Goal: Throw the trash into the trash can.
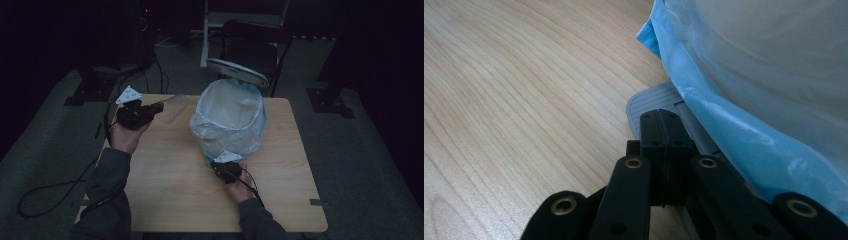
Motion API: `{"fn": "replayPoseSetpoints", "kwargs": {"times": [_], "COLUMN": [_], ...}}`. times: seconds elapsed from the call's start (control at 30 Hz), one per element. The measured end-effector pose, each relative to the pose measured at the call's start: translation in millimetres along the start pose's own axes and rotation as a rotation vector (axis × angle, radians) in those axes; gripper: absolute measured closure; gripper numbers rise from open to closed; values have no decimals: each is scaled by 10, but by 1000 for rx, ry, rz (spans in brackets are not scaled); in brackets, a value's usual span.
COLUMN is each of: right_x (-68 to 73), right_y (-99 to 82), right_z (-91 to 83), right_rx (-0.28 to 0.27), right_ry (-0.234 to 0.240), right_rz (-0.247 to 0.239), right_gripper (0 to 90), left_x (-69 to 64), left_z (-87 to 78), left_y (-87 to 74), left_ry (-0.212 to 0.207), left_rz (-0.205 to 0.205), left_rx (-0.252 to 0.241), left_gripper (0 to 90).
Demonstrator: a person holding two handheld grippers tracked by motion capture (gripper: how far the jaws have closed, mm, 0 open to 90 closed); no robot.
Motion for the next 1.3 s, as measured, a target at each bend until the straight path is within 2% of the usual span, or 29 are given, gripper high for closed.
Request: {"fn": "replayPoseSetpoints", "kwargs": {"times": [0.67,1.3], "right_x": [-2,-4], "right_y": [-2,-6], "right_z": [0,-1], "right_rx": [-1,-4], "right_ry": [0,3], "right_rz": [1,3], "right_gripper": [900,900], "left_x": [-140,-328], "left_z": [127,405], "left_y": [312,499], "left_ry": [-40,-93], "left_rz": [38,61], "left_rx": [-17,-1], "left_gripper": [872,871]}}
Point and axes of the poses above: each handheld gripper's, and its own axes: z roughly forward along the jaws, y roughly out of its top, x roughly to its left, the point moved 1 cm from there along z, roughly forward along the jaws, and after that the axes turned 1 degree about x, right-handed, at the moved point
